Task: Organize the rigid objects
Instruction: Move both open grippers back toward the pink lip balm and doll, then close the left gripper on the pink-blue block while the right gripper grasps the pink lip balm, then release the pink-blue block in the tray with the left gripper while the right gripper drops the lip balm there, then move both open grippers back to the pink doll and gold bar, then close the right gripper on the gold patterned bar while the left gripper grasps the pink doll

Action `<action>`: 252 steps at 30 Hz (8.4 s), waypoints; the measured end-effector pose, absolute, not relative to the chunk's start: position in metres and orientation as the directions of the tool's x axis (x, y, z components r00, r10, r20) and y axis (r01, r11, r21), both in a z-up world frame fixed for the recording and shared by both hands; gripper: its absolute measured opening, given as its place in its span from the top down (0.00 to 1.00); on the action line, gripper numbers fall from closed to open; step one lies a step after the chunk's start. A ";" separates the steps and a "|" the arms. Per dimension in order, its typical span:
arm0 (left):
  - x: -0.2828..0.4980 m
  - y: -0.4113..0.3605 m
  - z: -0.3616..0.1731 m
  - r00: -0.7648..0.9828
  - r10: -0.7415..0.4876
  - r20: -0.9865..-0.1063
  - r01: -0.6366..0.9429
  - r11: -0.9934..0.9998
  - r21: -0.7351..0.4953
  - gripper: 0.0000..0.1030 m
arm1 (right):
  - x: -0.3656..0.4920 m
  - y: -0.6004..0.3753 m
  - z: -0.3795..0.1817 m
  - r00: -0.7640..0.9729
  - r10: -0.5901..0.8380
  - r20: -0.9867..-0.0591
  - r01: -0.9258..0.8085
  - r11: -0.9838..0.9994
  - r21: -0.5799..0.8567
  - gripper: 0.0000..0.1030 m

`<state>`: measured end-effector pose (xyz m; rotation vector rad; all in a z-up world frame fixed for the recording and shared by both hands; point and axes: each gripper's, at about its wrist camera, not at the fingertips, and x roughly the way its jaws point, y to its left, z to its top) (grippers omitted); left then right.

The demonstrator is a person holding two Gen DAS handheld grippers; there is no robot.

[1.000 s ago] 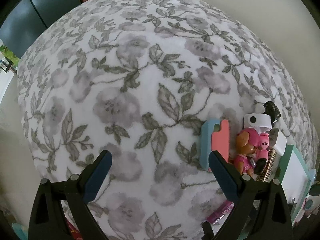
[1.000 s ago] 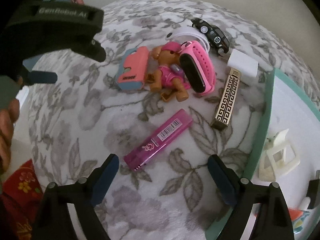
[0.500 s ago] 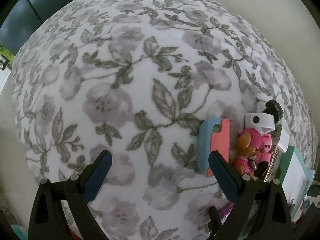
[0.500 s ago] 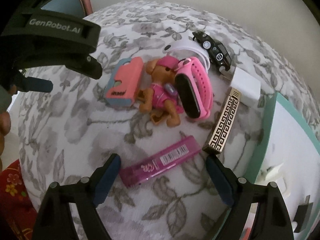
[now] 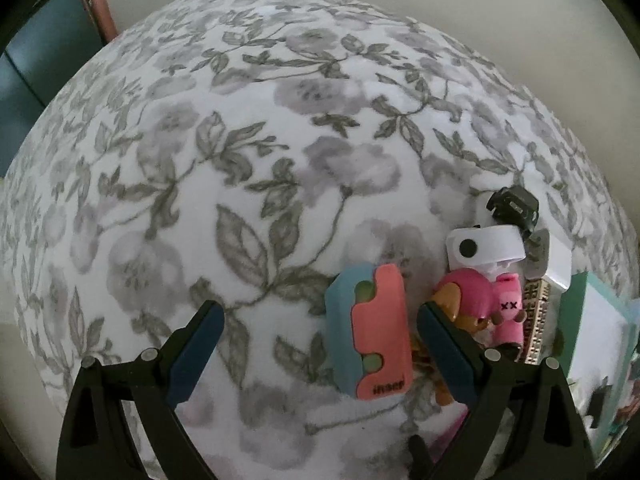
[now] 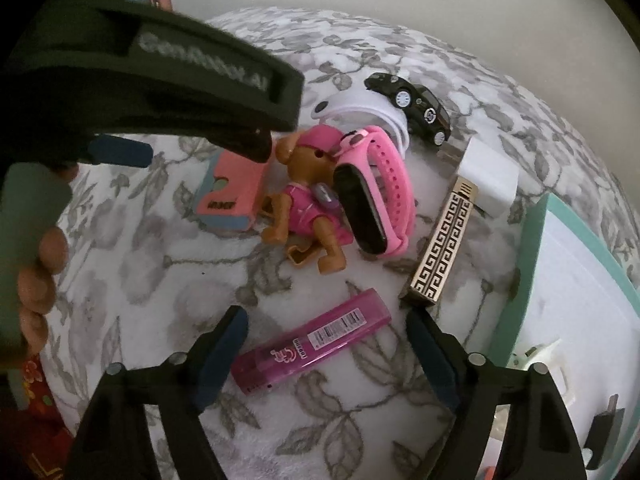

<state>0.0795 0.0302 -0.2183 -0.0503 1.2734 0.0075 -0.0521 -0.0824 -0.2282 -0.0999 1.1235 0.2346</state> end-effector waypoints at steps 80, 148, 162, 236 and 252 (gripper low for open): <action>-0.030 -0.076 -0.125 0.470 -0.267 -0.841 0.371 0.925 -0.086 0.57 | -0.129 -0.220 -0.105 0.700 -0.100 -0.707 0.334 0.921 0.200 0.84; -0.043 -0.141 -0.177 0.330 -0.252 -0.910 0.426 0.900 -0.094 0.29 | -0.157 -0.301 -0.186 0.412 -0.200 -0.889 0.610 0.786 0.105 0.28; -0.004 -0.084 -0.194 0.286 -0.128 -0.950 0.197 0.978 -0.072 0.13 | -0.157 -0.303 -0.194 0.392 -0.222 -0.893 0.626 0.775 0.083 0.00; 0.084 -0.009 -0.214 0.219 -0.193 -0.956 0.128 0.978 -0.168 0.03 | -0.014 -0.150 -0.206 0.454 0.034 -0.890 0.220 0.964 0.149 0.66; 0.085 0.005 -0.225 0.193 -0.093 -0.977 0.071 0.994 -0.080 0.04 | -0.017 -0.143 -0.209 0.453 0.037 -0.891 0.183 0.974 0.133 0.69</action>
